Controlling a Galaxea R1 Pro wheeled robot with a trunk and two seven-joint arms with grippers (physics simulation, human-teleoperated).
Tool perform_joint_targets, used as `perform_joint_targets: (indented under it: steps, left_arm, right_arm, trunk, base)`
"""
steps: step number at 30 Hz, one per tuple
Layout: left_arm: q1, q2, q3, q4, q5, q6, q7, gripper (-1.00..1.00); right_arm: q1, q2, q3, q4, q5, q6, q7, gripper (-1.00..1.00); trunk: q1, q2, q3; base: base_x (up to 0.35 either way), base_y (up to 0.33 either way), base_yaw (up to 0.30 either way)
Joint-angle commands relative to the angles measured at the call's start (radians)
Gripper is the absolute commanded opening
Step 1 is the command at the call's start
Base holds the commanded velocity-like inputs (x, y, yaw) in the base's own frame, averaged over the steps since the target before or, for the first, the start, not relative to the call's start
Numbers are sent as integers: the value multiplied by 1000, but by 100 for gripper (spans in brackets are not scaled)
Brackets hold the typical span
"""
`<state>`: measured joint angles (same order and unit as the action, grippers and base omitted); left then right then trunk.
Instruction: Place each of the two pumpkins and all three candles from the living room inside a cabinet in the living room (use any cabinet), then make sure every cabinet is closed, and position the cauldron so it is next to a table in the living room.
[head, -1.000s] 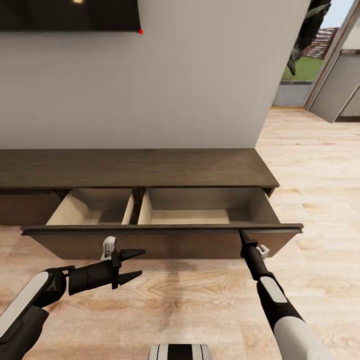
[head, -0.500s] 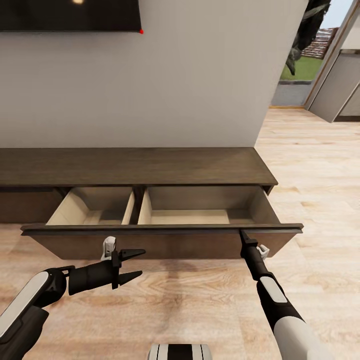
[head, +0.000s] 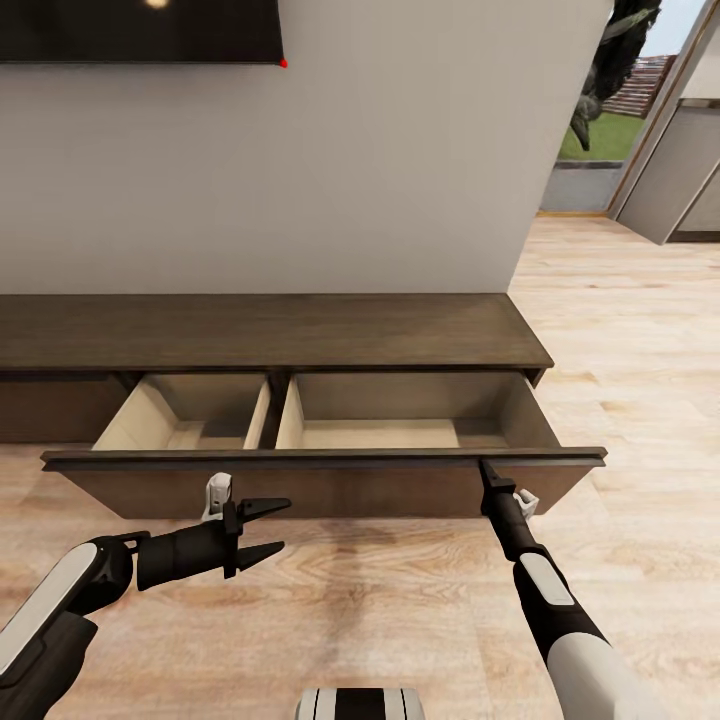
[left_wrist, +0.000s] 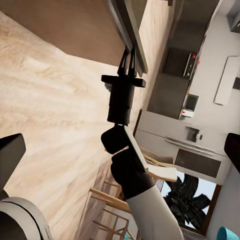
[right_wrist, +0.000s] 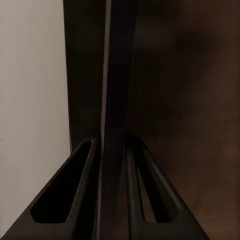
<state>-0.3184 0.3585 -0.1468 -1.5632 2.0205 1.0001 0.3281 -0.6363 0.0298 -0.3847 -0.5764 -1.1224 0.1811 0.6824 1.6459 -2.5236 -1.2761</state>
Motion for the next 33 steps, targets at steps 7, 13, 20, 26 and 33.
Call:
perform_joint_targets:
  steps: [7,13,20,26,33]
  left_arm:
    - [-1,1,-1,-1,10,0,9,100]
    - [-1,2,-1,-1,10,0,9,100]
    - [-1,2,-1,-1,10,0,9,100]
    - [-1,2,0,-1,10,0,9,100]
    - [-1,3,0,0,10,0,9,100]
  right_arm:
    - [0,0,-3,12,0,9,2,-100]
    - [0,0,-3,12,0,5,2,-100]
    - [0,1,-3,12,0,4,2,-100]
    - [0,1,-2,13,0,2,2,-100]
    - [0,1,-2,15,0,2,0,-100]
  trunk:
    - [0,0,-1]
    - [0,0,-1]
    - [0,0,-1]
    - [0,0,-1]
    - [0,0,-1]
  base:
    - [-64,0,0]
    - [-8,0,0]
    - [-7,0,0]
    - [-50,0,0]
    - [-2,0,0]
